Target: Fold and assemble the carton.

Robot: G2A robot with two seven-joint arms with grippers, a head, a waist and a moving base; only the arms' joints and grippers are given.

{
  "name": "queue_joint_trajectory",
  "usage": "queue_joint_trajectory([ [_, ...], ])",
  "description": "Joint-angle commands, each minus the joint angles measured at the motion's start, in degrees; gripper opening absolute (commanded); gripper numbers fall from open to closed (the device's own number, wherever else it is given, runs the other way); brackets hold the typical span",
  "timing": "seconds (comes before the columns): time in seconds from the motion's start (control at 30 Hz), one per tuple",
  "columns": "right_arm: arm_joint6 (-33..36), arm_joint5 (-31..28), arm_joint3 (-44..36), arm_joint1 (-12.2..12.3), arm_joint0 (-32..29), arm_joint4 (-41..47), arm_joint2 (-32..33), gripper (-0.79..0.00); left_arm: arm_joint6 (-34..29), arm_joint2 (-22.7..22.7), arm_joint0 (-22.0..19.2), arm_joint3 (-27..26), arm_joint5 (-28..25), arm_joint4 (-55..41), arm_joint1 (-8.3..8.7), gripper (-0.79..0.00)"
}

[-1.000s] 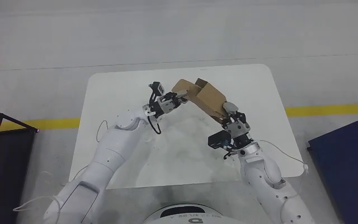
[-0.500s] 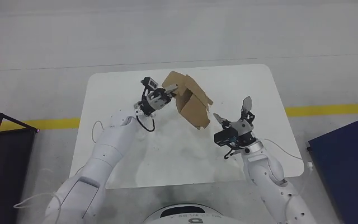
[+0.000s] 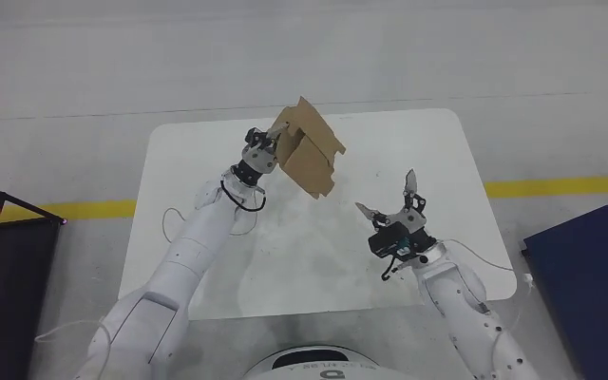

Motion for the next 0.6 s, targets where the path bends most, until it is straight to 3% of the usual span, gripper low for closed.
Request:
queue_joint_trajectory([
  [0.0,-0.05,-0.16,0.34,-0.24,1.16,-2.06,-2.38,-0.040,0.05,0.28,-0.24,0.12,-0.30,0.57,-0.27,-0.785],
  [0.27,1.96,0.67,1.52,-1.13,4.84,-6.29,-7.76,-0.077,0.24,0.56,-0.84,0.96,-0.61,3.50,-0.77,-0.785],
  [0.57,4.22,3.27,1.33,-1.49,6.32,-3.97,-5.96,-0.231,-2.05,0.77,-0.61,1.84,-0.58,8.94,-0.60,-0.785],
])
